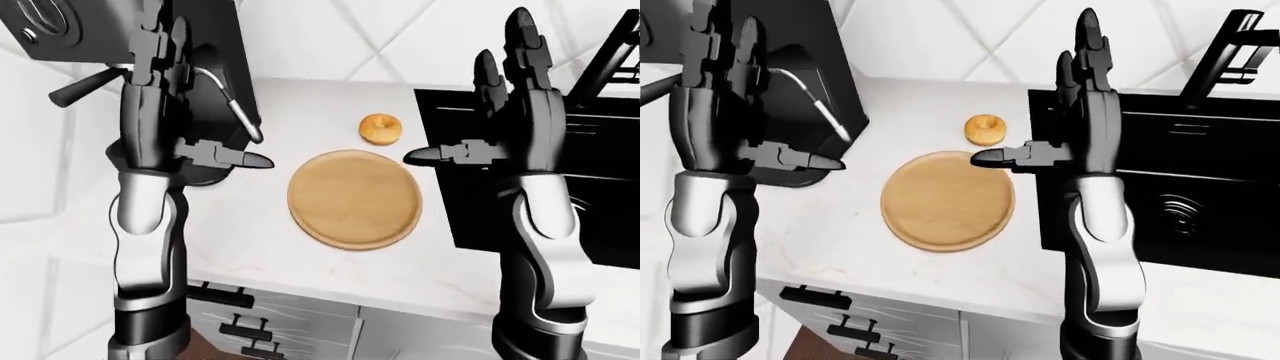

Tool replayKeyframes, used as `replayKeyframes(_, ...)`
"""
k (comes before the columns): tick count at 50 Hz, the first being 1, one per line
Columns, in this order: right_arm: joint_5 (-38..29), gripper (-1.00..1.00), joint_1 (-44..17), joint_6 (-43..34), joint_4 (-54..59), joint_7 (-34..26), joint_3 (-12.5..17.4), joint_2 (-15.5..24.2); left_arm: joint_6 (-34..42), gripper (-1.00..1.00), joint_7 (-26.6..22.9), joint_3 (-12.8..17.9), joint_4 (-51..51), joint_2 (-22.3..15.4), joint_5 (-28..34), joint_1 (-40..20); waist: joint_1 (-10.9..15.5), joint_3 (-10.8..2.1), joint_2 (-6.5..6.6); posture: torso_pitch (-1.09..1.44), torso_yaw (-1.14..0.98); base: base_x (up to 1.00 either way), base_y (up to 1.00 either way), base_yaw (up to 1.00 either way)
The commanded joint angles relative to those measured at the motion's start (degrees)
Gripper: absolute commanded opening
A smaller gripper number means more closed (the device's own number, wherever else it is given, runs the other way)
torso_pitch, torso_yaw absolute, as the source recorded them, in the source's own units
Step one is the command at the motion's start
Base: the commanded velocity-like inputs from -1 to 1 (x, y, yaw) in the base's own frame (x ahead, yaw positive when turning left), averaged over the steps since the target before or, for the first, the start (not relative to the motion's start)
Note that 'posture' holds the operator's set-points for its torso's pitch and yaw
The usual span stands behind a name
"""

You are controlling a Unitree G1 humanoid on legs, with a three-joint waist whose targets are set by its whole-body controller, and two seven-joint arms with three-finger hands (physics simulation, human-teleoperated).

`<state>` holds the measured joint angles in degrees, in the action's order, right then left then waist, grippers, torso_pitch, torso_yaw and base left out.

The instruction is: Place the pastries on the plates.

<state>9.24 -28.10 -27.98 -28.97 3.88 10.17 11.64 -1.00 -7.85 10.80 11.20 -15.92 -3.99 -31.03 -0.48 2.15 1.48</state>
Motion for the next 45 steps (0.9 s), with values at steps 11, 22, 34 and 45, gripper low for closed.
replayKeyframes(11, 0.2, 1.0, -0.6, 0.5, -1.6, -0.2, 0.0, 0.1, -0.7, 1.0, 0.6, 1.2, 0.7, -0.6, 0.1, -0.3, 0.4, -1.13, -1.75, 0.0, 0.0, 0.0, 0.0, 0.0)
replayKeyframes(22, -0.2, 1.0, -0.3, 0.9, -1.1, -0.1, -0.3, -0.3, -1.4, 1.0, 0.7, 1.1, 0.3, -0.4, 0.3, 0.2, -0.2, -2.04, 1.28, 0.0, 0.0, 0.38, -0.02, 0.0)
replayKeyframes(34, -0.5, 1.0, -5.4, -8.0, -3.5, 0.2, 0.1, 2.1, -1.4, 1.0, 0.8, 1.1, 0.0, -0.3, 0.3, 0.0, 0.7, -0.57, -1.55, 0.0, 0.0, 0.0, 0.0, 0.0)
replayKeyframes(45, -2.0, 1.0, -17.3, -14.8, 3.1, -1.2, -0.8, 5.6, -0.6, 1.0, 1.4, 1.6, -0.5, -1.0, -0.3, -0.6, 0.6, -1.17, -1.27, 0.0, 0.0, 0.0, 0.0, 0.0)
